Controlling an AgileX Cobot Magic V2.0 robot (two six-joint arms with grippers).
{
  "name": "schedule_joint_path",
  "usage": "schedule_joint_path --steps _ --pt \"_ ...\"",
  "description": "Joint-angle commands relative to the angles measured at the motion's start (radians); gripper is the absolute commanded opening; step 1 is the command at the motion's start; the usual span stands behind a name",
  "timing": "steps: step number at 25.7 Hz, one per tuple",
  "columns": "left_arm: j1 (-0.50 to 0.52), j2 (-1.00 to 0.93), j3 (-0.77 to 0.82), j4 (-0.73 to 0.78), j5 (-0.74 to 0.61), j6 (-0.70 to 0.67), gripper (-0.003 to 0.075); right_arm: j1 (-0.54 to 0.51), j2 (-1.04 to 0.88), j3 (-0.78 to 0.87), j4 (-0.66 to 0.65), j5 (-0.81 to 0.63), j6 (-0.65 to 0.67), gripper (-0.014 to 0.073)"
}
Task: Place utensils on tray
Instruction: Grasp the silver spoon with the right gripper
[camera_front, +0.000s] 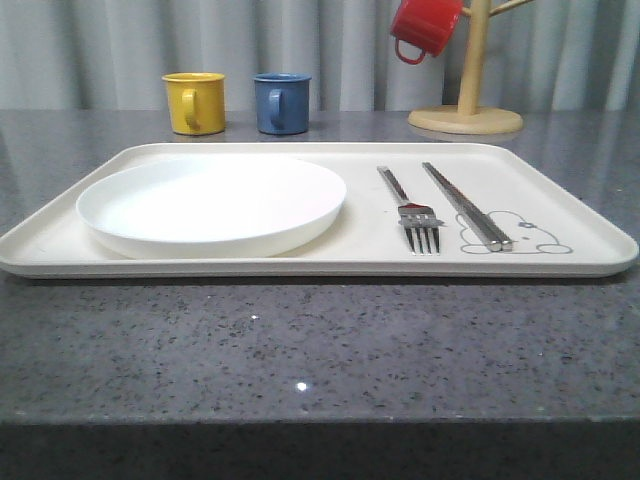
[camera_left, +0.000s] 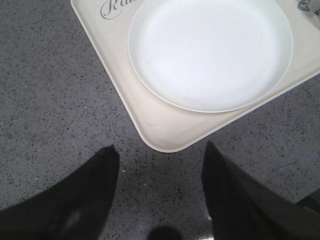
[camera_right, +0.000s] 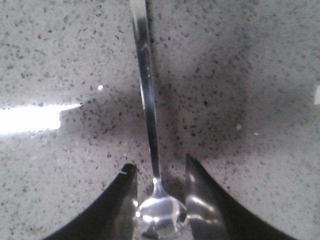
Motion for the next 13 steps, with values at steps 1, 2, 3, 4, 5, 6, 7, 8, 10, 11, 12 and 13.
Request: schedule_joint_path --steps 1,2,3,4,5,6,7,8,10,11,12,13 --pt "-0.005 -0.002 -0.028 0.006 -0.06 -0.011 0.0369 -0.007 -0.016 -0.029 0.008 -0.024 -0.012 0.0275" --pt "-0.005 -0.002 -0.028 0.006 -0.06 -0.011 0.0369 -0.007 -0.011 -0.029 0.014 -0.028 -0.012 0.0275" --pt "-0.005 -0.002 -0.028 0.006 -0.06 -0.011 0.0369 -0.007 -0.005 -0.029 0.018 -0.031 -0.012 0.0275" --pt "-0.005 -0.002 -0.028 0.006 -0.06 -0.011 0.0369 -0.007 0.0 -0.029 0.02 -0.035 -0.012 0.0275" --pt "-0.005 -0.002 -0.028 0.006 -0.06 -0.011 0.0369 -0.007 0.006 -0.029 0.023 -0.038 -0.012 0.0275" --pt "-0.005 -0.002 -0.028 0.005 -0.06 -0.011 0.0369 -0.007 0.011 -0.029 0.025 -0.043 -0.012 0.0275" --pt "-0.005 -0.002 -0.028 0.005 -0.06 -0.011 0.0369 -0.007 0.016 -0.029 0.026 -0.045 -0.012 0.0275" --pt "-0.005 -0.002 -0.028 0.005 -0.06 -0.011 0.0369 -0.007 0.02 -0.029 0.026 -0.047 -0.012 0.0275" --pt "-0.005 -0.002 -0.028 0.005 -0.06 -0.011 0.0369 -0.007 0.028 -0.029 0.028 -0.047 -0.012 0.0275" --pt "-0.005 -0.002 -0.028 0.005 -0.06 -0.011 0.0369 -0.007 0.033 -0.029 0.031 -0.045 -0.012 0.0272" --pt "-0.005 -0.002 -0.028 0.005 -0.06 -0.011 0.0369 -0.007 0.034 -0.029 0.032 -0.043 -0.012 0.026" --pt "-0.005 -0.002 -0.028 0.003 -0.06 -0.011 0.0369 -0.007 0.035 -0.029 0.033 -0.043 -0.012 0.0242"
